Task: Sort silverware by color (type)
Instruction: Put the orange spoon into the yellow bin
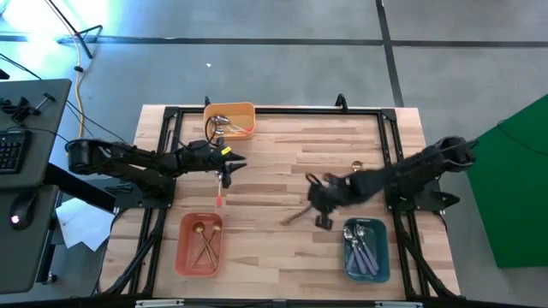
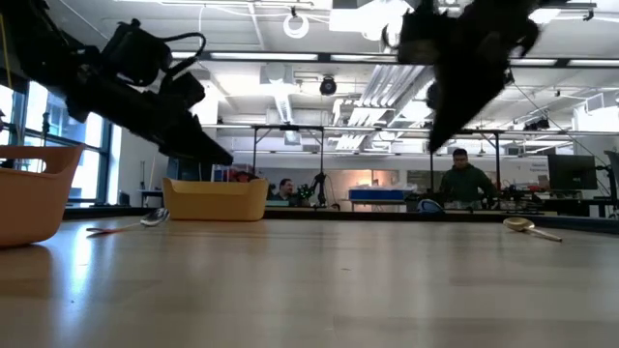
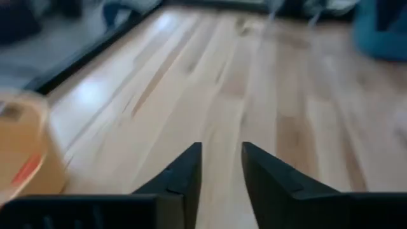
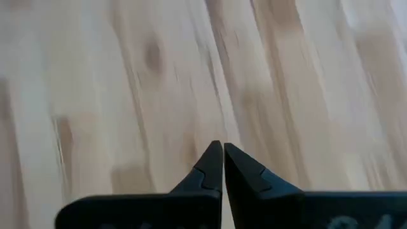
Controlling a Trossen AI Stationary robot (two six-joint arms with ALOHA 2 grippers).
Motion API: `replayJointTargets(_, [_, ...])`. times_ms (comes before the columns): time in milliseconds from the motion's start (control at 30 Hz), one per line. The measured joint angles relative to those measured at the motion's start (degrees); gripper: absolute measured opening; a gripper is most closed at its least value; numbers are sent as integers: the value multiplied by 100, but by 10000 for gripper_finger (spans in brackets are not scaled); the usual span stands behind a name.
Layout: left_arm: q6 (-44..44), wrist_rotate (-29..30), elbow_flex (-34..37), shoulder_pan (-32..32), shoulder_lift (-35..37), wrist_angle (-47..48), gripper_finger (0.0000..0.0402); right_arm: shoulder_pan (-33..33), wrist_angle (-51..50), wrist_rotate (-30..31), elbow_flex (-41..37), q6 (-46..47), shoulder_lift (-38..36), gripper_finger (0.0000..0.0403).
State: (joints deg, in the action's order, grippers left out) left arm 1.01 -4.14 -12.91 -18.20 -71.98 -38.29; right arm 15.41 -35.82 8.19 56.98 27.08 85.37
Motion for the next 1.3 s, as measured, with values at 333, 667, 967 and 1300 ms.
replayJointTargets(333, [-1344, 1351, -1178, 241, 891, 4244, 164, -2398, 2424, -1806, -733, -3629, -29, 0])
replayJointTargets(667, [-4222, 1621, -2400, 927, 762, 7700, 184, -3655, 2692, -2608, -486, -4558, -29, 0])
replayJointTargets(967, [-4910, 1187, -2216, 1122, 379, 7850, 172, -3659, 2538, -2506, -486, -4363, -29, 0])
replayJointTargets(1300, [-4265, 1284, -2212, 1111, -845, 7343, 172, -3553, 2695, -2427, -487, -4362, -29, 0])
